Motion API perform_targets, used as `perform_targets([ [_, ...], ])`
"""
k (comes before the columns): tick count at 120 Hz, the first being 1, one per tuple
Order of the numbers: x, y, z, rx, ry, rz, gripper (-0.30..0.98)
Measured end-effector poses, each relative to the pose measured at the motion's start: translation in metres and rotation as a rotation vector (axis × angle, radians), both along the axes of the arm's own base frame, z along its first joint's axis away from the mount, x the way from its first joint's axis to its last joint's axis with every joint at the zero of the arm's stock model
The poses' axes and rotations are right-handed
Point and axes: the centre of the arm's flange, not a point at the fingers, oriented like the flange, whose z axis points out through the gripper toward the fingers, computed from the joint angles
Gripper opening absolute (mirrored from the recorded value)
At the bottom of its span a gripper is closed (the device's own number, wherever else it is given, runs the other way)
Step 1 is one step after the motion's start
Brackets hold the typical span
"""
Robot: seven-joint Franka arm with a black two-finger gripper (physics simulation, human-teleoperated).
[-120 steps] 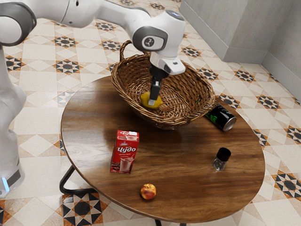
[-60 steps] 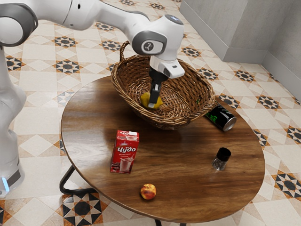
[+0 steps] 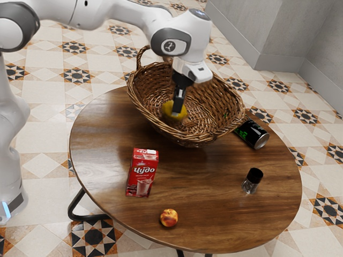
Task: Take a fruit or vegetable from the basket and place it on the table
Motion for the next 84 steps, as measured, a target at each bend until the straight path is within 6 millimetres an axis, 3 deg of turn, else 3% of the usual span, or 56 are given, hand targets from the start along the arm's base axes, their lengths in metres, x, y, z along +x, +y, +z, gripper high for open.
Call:
perform_targets([
  [22,-0.001,0.0,0.028,0.011,-0.027,-0.001,0.14],
  [50,-0.006,-0.024,0.077,0.0,-0.089,-0.048,0.14],
  [62,-0.009,-0.051,0.091,-0.008,-0.104,-0.1,0.15],
  [84,-0.016,-0.113,0.093,-0.027,-0.095,-0.214,0.15],
])
